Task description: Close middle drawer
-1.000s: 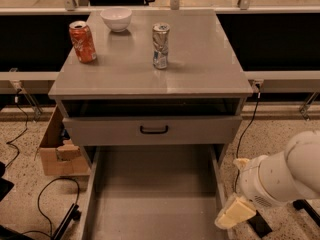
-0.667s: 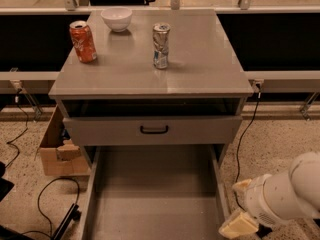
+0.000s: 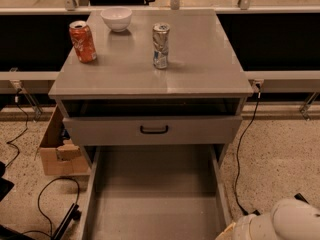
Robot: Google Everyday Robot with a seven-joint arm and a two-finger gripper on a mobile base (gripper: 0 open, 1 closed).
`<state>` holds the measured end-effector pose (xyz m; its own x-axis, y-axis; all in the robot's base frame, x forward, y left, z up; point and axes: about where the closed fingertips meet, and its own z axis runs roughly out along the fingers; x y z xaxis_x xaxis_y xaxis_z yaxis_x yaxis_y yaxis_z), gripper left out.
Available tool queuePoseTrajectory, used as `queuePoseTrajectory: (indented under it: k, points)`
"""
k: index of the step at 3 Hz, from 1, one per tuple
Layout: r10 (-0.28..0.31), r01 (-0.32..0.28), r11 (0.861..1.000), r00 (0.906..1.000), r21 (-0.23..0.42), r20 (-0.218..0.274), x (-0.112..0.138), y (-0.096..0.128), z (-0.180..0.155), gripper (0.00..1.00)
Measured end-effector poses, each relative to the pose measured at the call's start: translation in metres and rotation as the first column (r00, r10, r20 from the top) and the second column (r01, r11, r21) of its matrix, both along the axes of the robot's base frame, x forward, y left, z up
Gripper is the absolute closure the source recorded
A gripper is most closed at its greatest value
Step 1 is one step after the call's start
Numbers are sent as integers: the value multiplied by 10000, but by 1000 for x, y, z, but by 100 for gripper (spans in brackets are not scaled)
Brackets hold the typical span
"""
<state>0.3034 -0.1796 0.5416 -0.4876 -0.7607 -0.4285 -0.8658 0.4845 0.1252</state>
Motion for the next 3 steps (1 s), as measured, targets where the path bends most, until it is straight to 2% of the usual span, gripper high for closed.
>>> queuePoseTrajectory:
  k: [1,2,3]
  points:
    - [-244,263,9987,9988,433,-427,-17,-5,-60,97]
    - [-513,599,9942,9940,892,-967,-41,-10,-111,100]
    - [-512,599,9942,9940,892,-967,-41,-10,-111,100]
